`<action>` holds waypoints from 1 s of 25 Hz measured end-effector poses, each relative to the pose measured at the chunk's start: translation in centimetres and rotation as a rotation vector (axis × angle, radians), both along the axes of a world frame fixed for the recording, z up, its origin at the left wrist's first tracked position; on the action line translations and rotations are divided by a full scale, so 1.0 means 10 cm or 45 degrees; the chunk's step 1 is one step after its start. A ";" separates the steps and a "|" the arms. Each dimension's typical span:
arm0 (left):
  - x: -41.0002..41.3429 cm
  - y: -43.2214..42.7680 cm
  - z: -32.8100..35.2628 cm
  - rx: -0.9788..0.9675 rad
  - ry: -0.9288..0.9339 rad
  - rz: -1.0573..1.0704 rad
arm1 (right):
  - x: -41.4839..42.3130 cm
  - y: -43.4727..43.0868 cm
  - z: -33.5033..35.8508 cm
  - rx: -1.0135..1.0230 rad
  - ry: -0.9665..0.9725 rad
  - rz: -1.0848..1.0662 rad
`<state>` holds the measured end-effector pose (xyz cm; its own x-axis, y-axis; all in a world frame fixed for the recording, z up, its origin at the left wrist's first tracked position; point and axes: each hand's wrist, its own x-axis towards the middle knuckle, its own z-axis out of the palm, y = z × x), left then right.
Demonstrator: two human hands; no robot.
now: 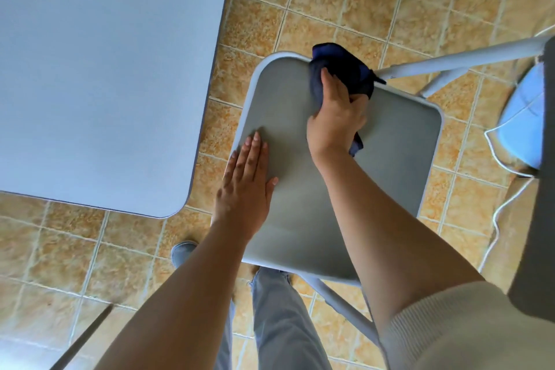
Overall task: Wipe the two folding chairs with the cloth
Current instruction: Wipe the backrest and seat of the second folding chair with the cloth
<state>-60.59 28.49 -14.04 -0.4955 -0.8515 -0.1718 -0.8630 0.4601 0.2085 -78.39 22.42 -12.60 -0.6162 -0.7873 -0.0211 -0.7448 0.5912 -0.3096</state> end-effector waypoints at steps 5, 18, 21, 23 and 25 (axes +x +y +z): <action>0.09 0.03 0.02 0.011 -0.004 -0.015 | 0.15 0.35 0.08 0.052 0.058 0.427; 0.12 0.11 0.08 0.043 -0.009 0.015 | 0.15 0.48 0.04 -0.038 -0.059 -0.162; 0.18 0.15 0.10 0.041 0.014 0.089 | 0.55 0.59 0.07 0.030 -0.003 0.230; 0.21 0.15 0.10 0.024 0.013 0.139 | 0.72 0.92 0.06 0.070 0.053 0.389; 0.20 0.15 0.10 0.024 -0.001 0.128 | 0.75 1.32 0.04 0.117 0.105 0.473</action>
